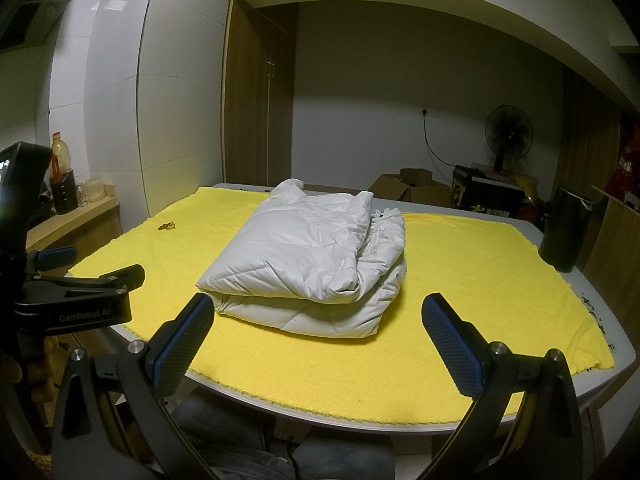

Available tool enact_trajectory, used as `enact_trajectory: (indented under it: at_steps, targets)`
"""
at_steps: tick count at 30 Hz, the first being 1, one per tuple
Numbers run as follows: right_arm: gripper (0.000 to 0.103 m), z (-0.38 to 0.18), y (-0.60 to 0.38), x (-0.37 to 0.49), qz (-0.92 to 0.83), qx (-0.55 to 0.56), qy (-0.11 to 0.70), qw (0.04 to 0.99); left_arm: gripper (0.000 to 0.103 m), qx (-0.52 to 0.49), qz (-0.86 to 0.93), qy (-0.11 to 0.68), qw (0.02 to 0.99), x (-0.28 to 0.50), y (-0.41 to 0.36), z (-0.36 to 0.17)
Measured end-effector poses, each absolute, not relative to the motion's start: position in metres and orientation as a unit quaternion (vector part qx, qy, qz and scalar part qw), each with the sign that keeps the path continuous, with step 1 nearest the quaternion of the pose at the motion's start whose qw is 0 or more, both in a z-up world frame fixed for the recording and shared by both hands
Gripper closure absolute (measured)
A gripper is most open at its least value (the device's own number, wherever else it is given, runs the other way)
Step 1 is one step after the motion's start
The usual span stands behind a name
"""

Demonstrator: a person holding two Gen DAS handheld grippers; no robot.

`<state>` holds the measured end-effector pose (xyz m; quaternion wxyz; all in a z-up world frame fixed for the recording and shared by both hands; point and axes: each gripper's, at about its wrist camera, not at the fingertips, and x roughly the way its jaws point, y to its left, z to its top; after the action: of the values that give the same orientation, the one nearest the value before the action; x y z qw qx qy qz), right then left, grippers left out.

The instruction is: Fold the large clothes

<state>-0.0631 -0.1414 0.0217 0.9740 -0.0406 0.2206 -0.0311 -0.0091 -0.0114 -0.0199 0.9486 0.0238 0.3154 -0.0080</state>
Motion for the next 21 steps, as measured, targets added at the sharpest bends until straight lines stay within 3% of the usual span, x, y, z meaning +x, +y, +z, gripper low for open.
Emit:
enact_trajectory:
  at_steps: [21]
  targets:
    - [0.0, 0.0213, -0.1398, -0.0624, -0.033, -0.041, 0.221, 0.974, 0.0, 0.024, -0.014, 0.322, 0.946, -0.0063, -0.0099, -0.0209]
